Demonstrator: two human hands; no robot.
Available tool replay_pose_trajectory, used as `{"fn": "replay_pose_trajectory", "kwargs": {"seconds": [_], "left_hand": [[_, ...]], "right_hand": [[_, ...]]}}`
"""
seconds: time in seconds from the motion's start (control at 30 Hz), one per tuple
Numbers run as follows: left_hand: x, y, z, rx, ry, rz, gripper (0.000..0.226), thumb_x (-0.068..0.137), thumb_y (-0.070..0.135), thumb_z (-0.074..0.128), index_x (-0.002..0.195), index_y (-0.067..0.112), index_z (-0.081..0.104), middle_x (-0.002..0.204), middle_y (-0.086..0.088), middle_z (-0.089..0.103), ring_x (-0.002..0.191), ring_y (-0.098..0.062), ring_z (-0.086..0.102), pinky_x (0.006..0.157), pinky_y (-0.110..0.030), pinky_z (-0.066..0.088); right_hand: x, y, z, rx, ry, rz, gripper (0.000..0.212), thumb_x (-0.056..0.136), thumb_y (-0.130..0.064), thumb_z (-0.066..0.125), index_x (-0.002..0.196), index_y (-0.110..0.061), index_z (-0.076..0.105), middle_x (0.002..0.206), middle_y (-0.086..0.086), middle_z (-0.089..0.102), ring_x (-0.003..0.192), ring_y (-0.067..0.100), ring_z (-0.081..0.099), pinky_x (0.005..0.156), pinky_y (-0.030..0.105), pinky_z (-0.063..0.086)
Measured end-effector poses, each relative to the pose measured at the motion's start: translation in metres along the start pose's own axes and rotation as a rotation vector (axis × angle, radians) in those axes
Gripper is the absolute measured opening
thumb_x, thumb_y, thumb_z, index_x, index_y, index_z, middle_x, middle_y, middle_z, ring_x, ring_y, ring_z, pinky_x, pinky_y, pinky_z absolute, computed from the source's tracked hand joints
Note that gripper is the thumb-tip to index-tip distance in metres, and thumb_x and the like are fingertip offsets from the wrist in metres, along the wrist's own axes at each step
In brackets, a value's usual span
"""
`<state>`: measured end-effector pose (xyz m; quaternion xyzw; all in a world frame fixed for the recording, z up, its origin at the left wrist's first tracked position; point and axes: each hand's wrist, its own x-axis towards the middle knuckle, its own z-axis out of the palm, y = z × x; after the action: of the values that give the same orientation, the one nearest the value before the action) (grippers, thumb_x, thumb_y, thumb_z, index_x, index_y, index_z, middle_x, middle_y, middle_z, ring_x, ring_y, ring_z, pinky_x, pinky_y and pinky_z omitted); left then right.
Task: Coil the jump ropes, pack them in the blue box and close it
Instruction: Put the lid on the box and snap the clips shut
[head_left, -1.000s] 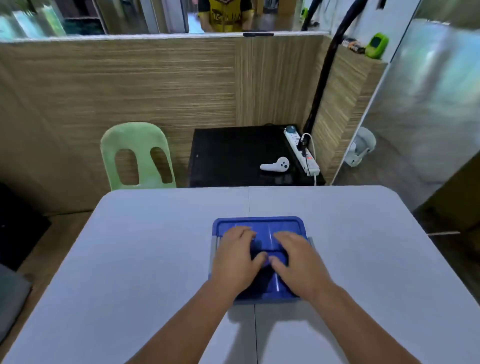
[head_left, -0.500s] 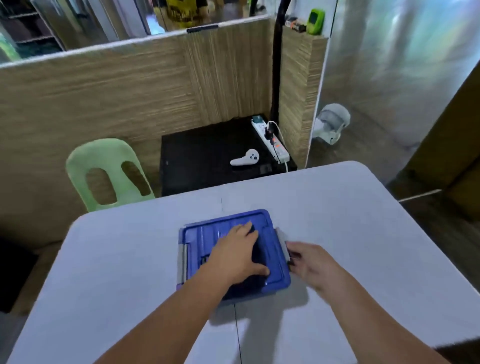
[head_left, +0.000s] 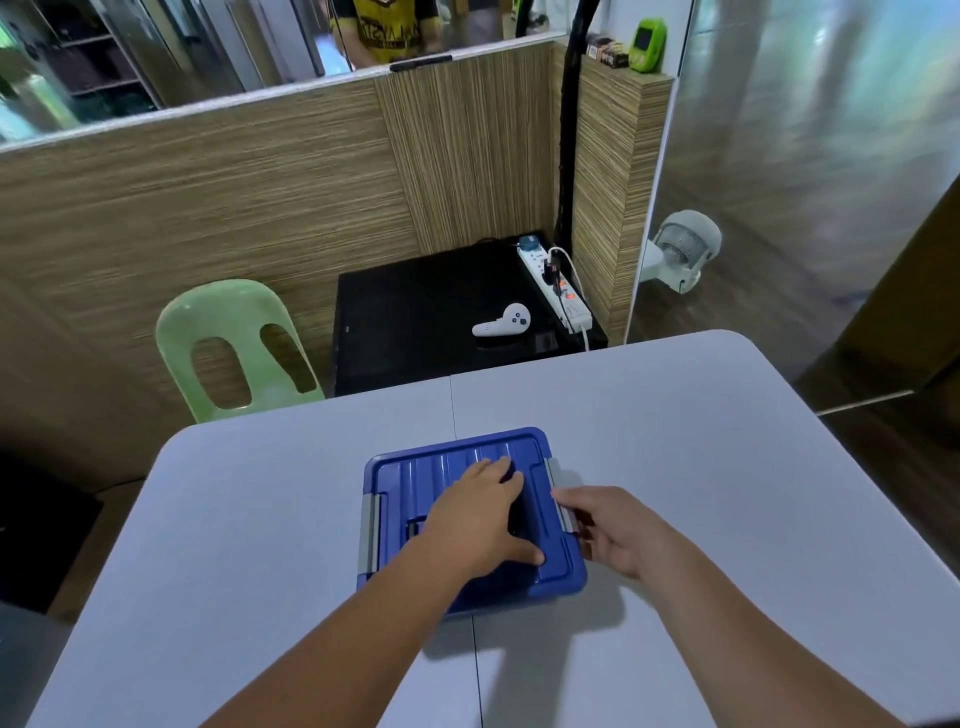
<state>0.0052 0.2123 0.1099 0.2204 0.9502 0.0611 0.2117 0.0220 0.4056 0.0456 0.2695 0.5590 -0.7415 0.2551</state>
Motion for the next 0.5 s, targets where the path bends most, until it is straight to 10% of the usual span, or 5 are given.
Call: {"fn": "replay_pose_trajectory", "kwargs": {"seconds": [0.23,0.5], "left_hand": [[0.002,-0.002,0.002,-0.010,0.000,-0.001,0.109,0.080,0.065,0.074,0.164,0.023,0.017,0.173,0.006,0.004,0.159,-0.017,0.000,0.126,-0.047,0.022],[-0.009,-0.013,0.007,-0.032,0.122,0.062,0.093,0.087,0.065,0.065,0.162,0.027,0.025,0.171,0.008,0.013,0.158,-0.015,0.006,0.126,-0.043,0.023]], "right_hand": [[-0.001,-0.003,0.022,-0.227,0.196,-0.089,0.039,0.072,-0.029,0.082,0.099,-0.003,0.073,0.096,0.020,0.078,0.092,0.042,0.075,0.082,0.062,0.060],[-0.019,-0.006,0.033,-0.649,0.371,-0.335,0.034,0.087,-0.035,0.073,0.114,-0.020,0.059,0.096,-0.008,0.068,0.088,0.012,0.066,0.078,0.031,0.054]]}}
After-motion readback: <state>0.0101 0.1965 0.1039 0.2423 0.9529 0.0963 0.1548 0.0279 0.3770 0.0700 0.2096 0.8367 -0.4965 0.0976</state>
